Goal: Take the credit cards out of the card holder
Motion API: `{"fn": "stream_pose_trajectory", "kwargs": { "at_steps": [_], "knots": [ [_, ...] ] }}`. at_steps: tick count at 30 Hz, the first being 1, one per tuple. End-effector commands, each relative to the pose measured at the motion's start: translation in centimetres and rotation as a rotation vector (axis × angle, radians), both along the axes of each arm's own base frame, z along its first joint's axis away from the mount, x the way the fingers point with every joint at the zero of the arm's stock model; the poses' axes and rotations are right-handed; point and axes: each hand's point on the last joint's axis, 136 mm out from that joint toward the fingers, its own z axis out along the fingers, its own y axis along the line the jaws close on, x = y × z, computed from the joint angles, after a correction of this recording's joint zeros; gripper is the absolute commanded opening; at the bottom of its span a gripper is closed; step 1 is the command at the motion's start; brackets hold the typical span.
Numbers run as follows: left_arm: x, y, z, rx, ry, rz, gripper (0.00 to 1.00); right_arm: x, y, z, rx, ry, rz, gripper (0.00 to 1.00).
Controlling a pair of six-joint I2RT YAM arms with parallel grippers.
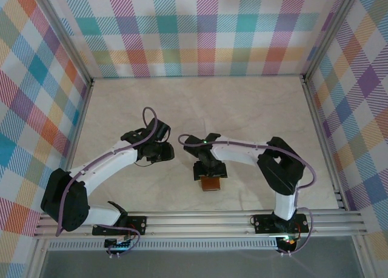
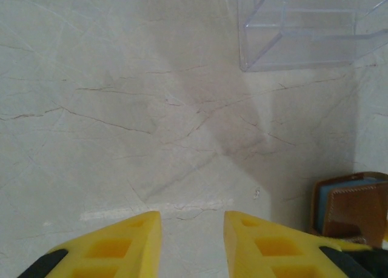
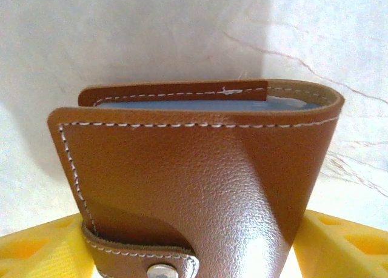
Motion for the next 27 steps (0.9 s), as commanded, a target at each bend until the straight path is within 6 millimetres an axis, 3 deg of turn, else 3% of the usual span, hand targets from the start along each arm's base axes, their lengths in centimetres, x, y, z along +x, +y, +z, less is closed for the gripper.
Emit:
{"fn": "stream_pose_trajectory", "kwargs": {
  "at_steps": [1, 8, 13, 17, 23, 27],
  "knots": [
    [-0.9, 0.6, 0.3, -0.001, 0.020, -0.014, 0.35, 0.4, 0.7, 0.4, -0.018, -0.003, -0.091, 0.80],
    [-1.5, -0.4, 0.1, -0.062, 0.047, -0.026, 0.38, 1.0, 2.1, 0.0, 0.005, 0.007, -0.078, 0.84],
    [-1.7, -0.4, 0.1, -0.069, 0.051, -0.025, 0.39, 1.4, 2.3, 1.4, 0.046, -0.016, -0.071, 0.93],
    [-1.9, -0.7, 0.1, -0.073, 0.055, -0.025, 0.39, 1.5, 2.6, 2.5, 0.122, -0.025, -0.056, 0.93],
    [-2.0, -2.4, -0.4, -0.093, 0.066, -0.036, 0.38, 1.8, 2.5, 3.3, 0.329, -0.035, -0.029, 0.85],
    [-2.5, -5.0, -1.4, -0.134, 0.097, -0.074, 0.33, 2.2, 1.1, 2.8, 0.409, -0.021, -0.041, 0.74]
  ]
}}
